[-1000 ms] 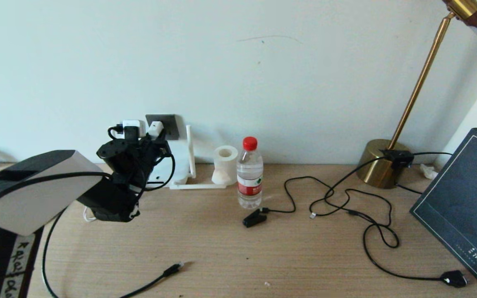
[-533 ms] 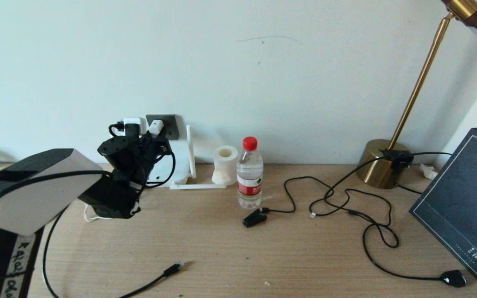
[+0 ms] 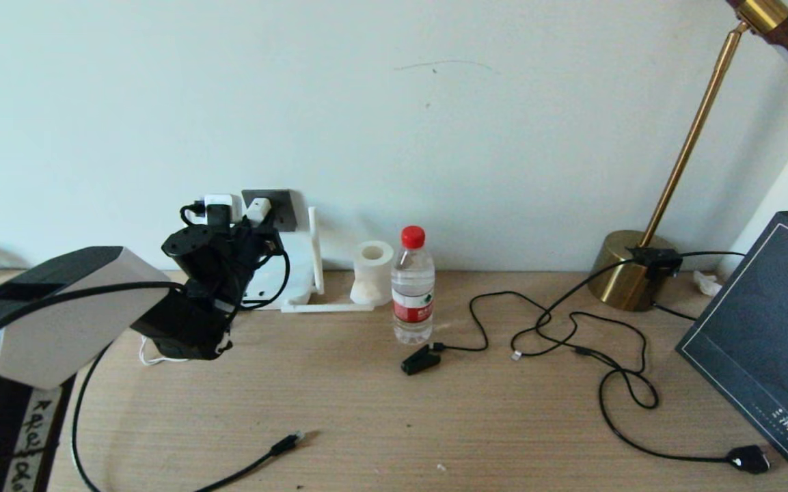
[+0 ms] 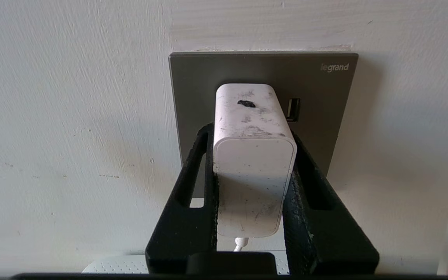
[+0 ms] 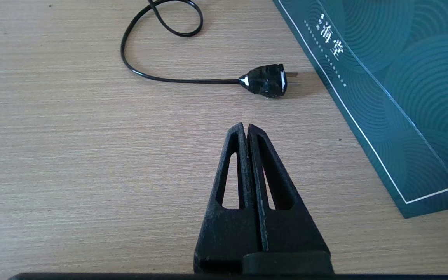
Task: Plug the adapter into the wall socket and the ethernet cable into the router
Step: Pick up plug
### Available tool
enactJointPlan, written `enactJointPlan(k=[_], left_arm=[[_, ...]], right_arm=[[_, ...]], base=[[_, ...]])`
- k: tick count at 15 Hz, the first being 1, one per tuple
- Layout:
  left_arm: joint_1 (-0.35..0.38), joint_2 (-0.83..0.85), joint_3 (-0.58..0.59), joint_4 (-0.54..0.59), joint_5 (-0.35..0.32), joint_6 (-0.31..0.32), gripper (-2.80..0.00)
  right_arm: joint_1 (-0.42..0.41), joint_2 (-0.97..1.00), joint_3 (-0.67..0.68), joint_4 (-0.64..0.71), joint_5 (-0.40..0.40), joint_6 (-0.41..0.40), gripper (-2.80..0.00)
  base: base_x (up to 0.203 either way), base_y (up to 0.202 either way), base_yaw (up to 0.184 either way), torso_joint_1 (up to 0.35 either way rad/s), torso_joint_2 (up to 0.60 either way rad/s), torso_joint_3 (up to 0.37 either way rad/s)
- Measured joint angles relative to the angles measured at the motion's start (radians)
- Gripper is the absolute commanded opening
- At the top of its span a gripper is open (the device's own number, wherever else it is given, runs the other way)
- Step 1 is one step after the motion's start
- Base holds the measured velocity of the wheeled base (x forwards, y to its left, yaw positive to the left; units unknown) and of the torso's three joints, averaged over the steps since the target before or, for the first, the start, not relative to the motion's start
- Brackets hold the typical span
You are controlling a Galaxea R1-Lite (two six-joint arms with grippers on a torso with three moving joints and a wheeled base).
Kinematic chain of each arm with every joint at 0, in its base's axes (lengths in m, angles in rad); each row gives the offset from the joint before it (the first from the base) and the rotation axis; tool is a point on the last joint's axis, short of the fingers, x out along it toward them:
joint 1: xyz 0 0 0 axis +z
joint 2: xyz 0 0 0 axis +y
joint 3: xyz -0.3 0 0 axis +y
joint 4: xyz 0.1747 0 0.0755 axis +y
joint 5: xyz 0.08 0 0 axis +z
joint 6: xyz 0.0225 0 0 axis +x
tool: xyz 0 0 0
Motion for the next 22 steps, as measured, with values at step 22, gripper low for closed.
enactJointPlan(k=[22], left_arm=[[0.009,0.080,-0.099,0.048,0.003,0.000,-2.80]], right_arm=[[0.000,0.000,0.000,0.000,0.000,0.000,-2.80]], base=[[0.000,0.000,0.000,0.000,0.00,0.000]])
